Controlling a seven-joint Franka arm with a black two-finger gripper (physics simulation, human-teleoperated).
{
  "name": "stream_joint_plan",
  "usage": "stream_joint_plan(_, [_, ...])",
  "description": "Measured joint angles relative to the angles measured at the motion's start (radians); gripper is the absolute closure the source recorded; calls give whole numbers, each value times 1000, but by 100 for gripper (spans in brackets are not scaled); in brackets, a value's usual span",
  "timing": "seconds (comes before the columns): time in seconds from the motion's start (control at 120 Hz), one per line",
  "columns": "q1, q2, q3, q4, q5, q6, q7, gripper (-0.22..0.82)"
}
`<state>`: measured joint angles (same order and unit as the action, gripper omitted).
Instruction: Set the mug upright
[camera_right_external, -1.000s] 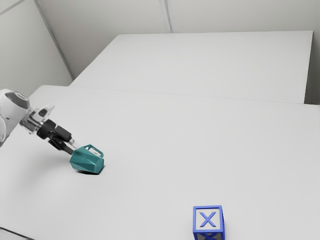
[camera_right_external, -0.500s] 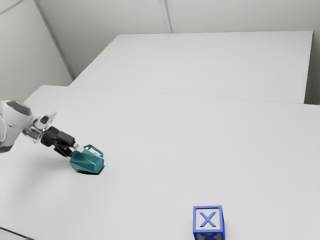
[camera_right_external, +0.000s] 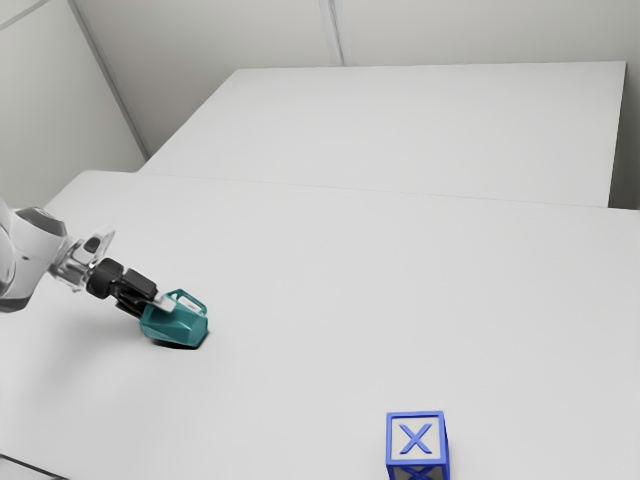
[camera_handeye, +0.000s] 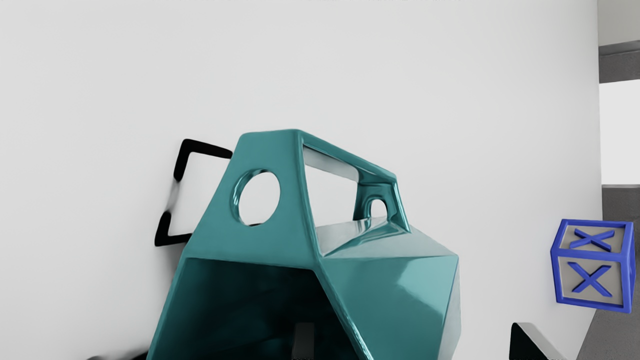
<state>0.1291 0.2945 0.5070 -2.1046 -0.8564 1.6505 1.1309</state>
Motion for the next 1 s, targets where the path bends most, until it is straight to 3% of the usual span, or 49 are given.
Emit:
stream_joint_plan(0.708, [-8,-14,-4,-2,-49,-19,10,68])
stream_joint_plan(1.0, [-14,-43,-33,0,-88,-22,5,74])
